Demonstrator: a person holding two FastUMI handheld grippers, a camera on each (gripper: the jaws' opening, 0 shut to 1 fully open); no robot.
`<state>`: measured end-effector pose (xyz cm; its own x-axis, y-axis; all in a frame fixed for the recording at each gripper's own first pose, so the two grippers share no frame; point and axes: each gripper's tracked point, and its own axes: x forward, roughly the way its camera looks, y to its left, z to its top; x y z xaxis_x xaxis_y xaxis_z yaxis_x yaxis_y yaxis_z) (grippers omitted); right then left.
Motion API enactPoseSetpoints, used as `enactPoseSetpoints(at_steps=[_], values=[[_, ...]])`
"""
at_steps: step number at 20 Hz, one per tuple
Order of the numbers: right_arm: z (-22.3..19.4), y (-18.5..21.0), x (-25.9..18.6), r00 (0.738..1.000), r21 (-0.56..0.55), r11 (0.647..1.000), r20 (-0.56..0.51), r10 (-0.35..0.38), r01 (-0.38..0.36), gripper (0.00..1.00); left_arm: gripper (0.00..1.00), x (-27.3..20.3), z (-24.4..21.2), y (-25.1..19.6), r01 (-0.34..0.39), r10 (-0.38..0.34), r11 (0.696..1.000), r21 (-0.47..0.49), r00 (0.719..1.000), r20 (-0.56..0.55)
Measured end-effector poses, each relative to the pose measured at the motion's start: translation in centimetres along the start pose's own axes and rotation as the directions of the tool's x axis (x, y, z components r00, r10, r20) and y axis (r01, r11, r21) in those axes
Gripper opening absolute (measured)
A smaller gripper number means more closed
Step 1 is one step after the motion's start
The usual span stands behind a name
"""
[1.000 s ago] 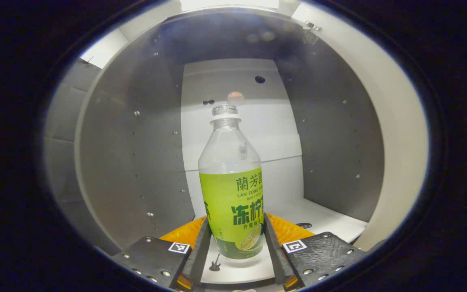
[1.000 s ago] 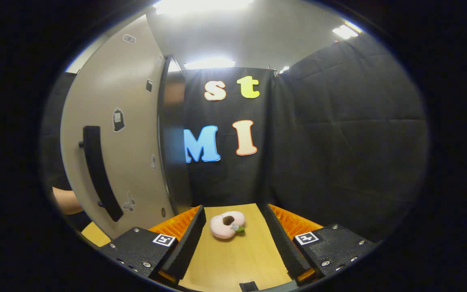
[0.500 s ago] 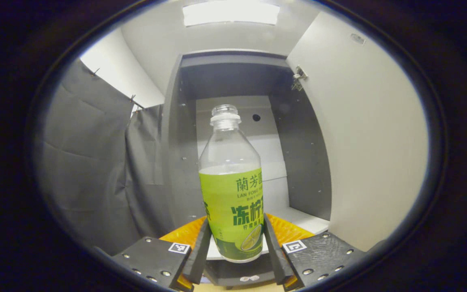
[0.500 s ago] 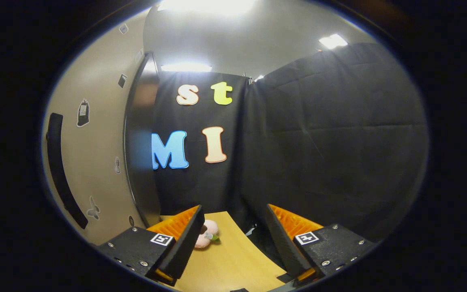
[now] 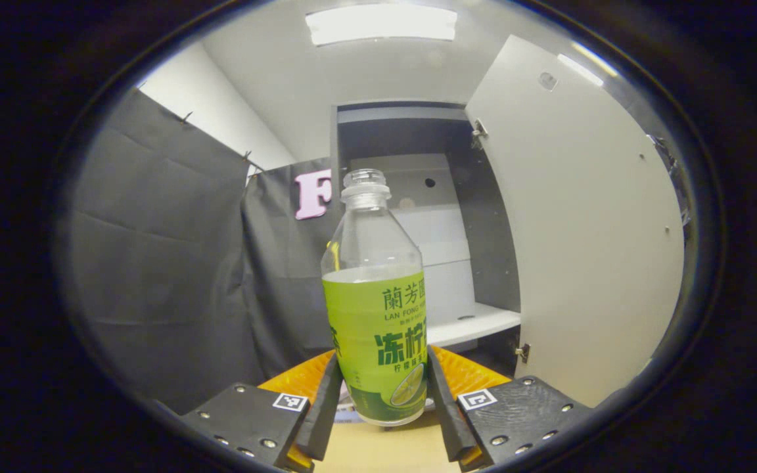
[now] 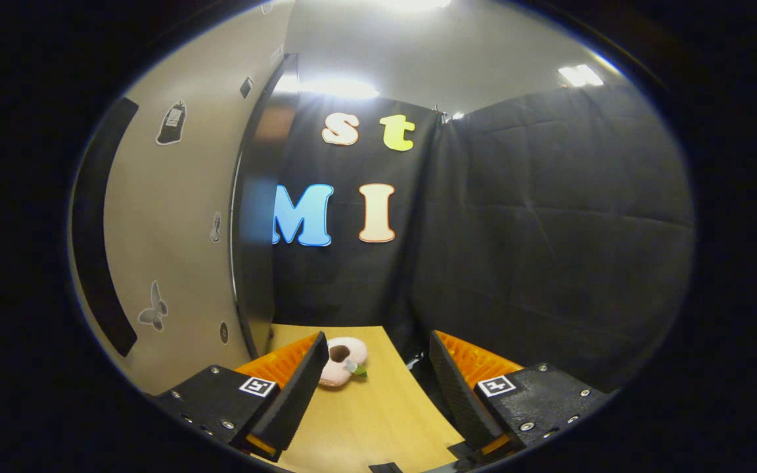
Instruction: Open the cabinet door with the right hand, grasp the bottle in the cabinet with the left hand and place it on the coaster, then close the cabinet door with the right hand.
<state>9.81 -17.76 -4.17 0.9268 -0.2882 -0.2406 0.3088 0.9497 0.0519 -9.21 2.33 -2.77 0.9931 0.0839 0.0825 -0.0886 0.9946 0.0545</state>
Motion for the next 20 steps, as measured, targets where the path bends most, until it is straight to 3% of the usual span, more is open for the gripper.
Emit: enactPoseSetpoints(at_steps=[1, 3, 4, 6, 10, 12, 14, 15, 17, 19, 20], values=[[-0.8, 0.2, 1.1, 0.999, -0.012, 1.0, -0.033, 0.015, -0.016, 0.95, 0.72, -1.6, -0.5, -0.1, -0.027, 0.026, 0.999, -0.037, 1.0, -0.015], [-2.9, -1.7, 2.2, 0.994, -0.131, 0.991, -0.11, -0.023, 0.009, 0.95, 0.67, -4.0, -1.3, -0.4, -0.088, 0.086, 0.995, -0.043, 0.995, -0.039], [-3.7, -1.9, 2.0, 0.99, -0.162, 0.987, -0.139, -0.02, -0.003, 0.96, 0.72, -5.4, -2.0, -0.4, -0.118, 0.116, 0.992, -0.034, 0.992, -0.05], [-4.3, -1.4, 2.0, 0.989, -0.137, 0.989, -0.139, 0.043, -0.062, 0.96, 0.72, -7.5, -3.6, -1.7, -0.125, 0.123, 0.991, -0.038, 0.991, -0.053], [-9.8, -2.7, 2.9, 0.968, -0.164, 0.981, -0.242, 0.061, -0.103, 0.96, 0.67, -10.6, -10.1, -1.0, -0.196, 0.2, 0.98, 0.047, 0.974, -0.106], [-12.3, -4.2, 2.0, 0.962, -0.204, 0.973, -0.268, 0.048, -0.106, 0.95, 0.63, -11.1, -13.2, -1.4, -0.199, 0.202, 0.979, 0.039, 0.973, -0.11], [-15.0, -5.5, 1.5, 0.954, -0.226, 0.968, -0.298, 0.036, -0.107, 0.96, 0.67, -10.5, -16.2, -1.5, -0.198, 0.201, 0.98, 0.033, 0.975, -0.1], [-16.3, -6.0, 1.2, 0.948, -0.24, 0.964, -0.316, 0.031, -0.112, 0.96, 0.63, -9.9, -17.8, -1.5, -0.199, 0.202, 0.979, 0.047, 0.975, -0.091], [-18.2, -7.4, -0.4, 0.944, -0.276, 0.957, -0.329, -0.001, -0.095, 0.96, 0.67, -9.0, -20.7, -1.1, -0.211, 0.219, 0.971, 0.108, 0.974, -0.065], [-19.7, -7.6, -1.2, 0.936, -0.309, 0.943, -0.351, 0.007, -0.123, 0.96, 0.72, -8.9, -24.4, -1.1, -0.227, 0.24, 0.963, 0.143, 0.967, -0.083], [-20.6, -7.7, -1.3, 0.931, -0.329, 0.935, -0.366, 0.0, -0.129, 0.96, 0.67, -8.6, -26.6, -1.2, -0.229, 0.246, 0.963, 0.143, 0.962, -0.116]])
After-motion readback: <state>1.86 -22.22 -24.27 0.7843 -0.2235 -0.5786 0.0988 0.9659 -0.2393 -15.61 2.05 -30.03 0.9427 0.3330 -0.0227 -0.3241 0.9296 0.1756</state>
